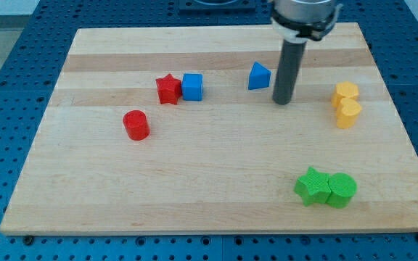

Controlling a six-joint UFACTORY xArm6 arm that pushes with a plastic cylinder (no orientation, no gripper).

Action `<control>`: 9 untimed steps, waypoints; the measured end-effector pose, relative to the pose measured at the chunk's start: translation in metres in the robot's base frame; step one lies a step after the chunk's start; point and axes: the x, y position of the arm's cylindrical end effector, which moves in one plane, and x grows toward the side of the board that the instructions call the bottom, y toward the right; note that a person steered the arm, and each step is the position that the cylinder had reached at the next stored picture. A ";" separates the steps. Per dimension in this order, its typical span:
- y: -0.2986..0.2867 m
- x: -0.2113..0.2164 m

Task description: Move the red blocks to the center left side

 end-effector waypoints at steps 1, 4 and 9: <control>-0.075 0.029; -0.173 -0.034; -0.257 -0.027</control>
